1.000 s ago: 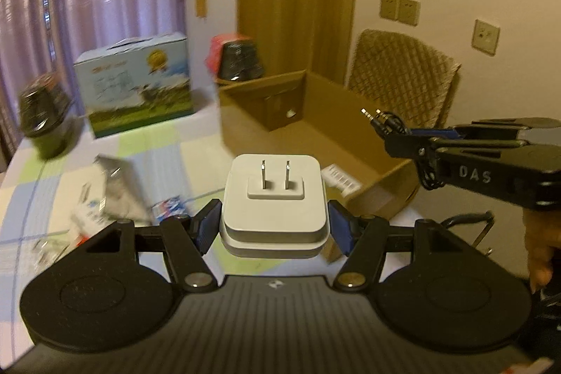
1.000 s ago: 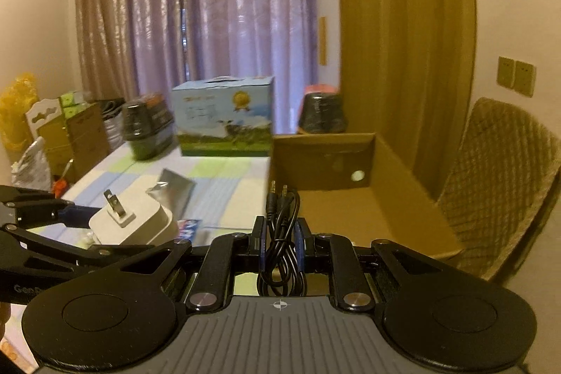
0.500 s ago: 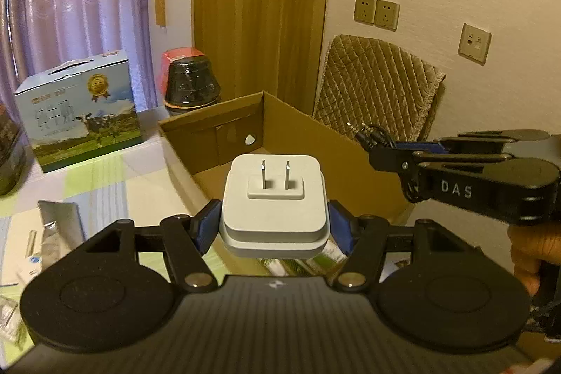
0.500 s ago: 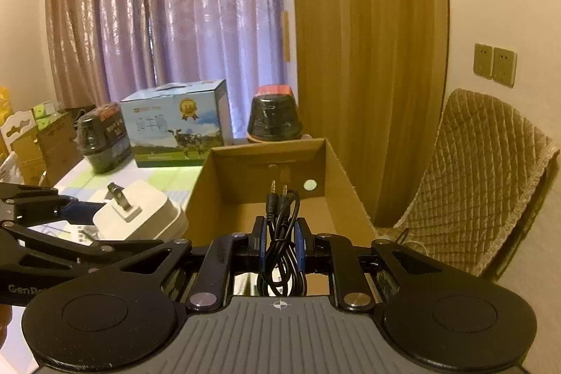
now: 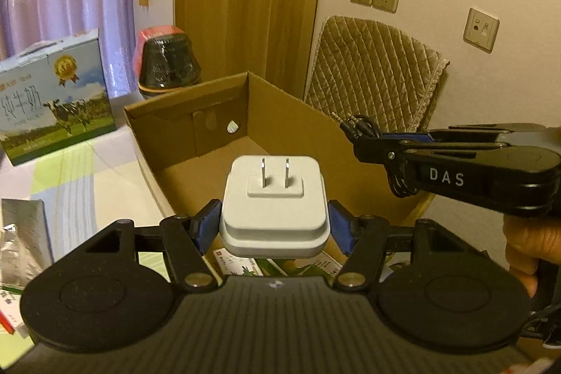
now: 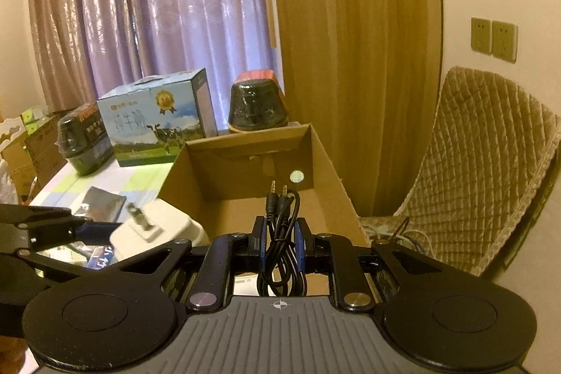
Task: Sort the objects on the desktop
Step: 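Open the left tool to drop the adapter into the cardboard box while the right tool lowers the cable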
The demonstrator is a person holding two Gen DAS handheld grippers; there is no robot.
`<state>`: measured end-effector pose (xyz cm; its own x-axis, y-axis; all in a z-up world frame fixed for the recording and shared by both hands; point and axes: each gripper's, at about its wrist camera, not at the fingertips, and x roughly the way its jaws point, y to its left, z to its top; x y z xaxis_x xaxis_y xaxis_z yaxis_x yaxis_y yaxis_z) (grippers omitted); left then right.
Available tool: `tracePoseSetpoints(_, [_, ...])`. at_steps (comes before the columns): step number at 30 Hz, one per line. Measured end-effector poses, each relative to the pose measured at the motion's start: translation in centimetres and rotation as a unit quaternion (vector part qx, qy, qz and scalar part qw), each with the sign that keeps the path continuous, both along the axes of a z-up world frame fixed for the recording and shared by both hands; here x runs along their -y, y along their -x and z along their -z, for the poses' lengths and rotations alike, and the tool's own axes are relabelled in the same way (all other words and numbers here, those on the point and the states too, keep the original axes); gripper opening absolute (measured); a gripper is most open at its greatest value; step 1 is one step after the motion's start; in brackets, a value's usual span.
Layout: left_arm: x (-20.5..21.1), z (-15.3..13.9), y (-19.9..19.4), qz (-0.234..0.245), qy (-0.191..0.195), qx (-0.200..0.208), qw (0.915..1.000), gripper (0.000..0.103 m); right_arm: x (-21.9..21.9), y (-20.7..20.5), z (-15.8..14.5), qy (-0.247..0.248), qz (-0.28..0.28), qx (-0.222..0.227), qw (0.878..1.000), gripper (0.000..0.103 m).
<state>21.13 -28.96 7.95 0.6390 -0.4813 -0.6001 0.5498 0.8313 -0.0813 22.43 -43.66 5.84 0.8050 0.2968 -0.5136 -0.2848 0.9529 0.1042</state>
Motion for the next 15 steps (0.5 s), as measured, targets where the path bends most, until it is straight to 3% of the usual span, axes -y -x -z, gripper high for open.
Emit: tracePoseSetpoints(15, [-4.7, -0.1, -0.2, -0.055, 0.02, -0.002, 0.9983, 0.061, -0.8, -0.9, 1.0, 0.0, -0.004, -0.016, 1.0, 0.013])
